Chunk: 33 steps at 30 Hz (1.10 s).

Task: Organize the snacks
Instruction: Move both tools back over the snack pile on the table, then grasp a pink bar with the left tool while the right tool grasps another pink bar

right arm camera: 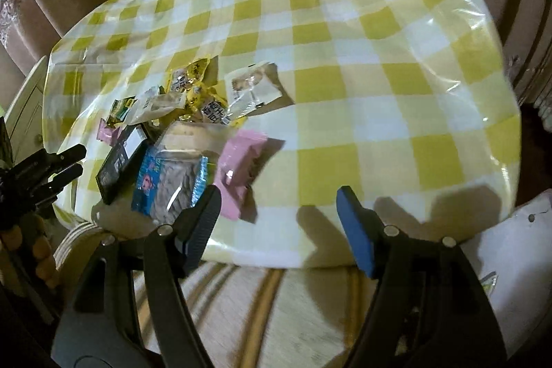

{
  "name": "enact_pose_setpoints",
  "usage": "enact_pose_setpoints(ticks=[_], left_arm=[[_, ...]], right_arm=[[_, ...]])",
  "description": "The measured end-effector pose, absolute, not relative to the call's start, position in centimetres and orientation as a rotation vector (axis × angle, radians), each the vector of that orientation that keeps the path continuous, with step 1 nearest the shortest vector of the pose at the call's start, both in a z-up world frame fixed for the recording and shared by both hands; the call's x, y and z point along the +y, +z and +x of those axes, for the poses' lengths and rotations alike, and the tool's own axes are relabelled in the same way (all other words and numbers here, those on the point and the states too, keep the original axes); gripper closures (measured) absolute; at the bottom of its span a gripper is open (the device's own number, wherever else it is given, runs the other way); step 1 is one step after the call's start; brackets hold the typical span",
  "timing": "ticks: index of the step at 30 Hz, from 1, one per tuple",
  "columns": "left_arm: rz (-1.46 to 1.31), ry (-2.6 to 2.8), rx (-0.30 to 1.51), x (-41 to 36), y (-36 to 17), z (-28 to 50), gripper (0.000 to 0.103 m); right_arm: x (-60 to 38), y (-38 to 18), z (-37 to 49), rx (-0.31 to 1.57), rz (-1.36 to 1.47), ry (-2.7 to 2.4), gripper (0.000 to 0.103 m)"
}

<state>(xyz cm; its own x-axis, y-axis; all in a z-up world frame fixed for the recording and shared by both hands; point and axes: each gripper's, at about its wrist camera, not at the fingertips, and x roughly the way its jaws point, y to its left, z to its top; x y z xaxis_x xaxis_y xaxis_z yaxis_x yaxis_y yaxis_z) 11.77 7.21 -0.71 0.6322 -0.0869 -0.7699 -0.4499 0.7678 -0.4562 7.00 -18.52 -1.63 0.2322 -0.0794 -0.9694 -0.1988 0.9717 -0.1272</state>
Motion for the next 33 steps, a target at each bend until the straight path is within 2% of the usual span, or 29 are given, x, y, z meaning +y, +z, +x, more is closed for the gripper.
enact_pose_setpoints(ticks=[11,24,26,30,33], left_arm=[[-0.770,0.336,0.889,11.4,-3.0,15.6,0.049],[-0.636,0.418,0.899,12.1,-4.2,19.5,0.049],[-0.583,0.424,0.908,11.7,-4.1,20.0,0.051],[-0.461,0.444,0.927,10.7,-4.1,20.3,0.067],[-0.439,0.435,0.926,10.6,-4.1,19.8,0.072]], right_arm=[[-16.0,-5.1,8.7,1.386,-0.240,0.067,0.031],[-15.8,-8.6,9.8,1.448,-0.267,0.019,0.031],[-15.6,-8.7,9.7,1.439,-0.294,0.012,0.036],[-15.8,-8.7,9.7,1.422,-0.323,-0.007,0.048],[-16.0,-8.6,9.6,1.413,-0.345,-0.016,0.056]])
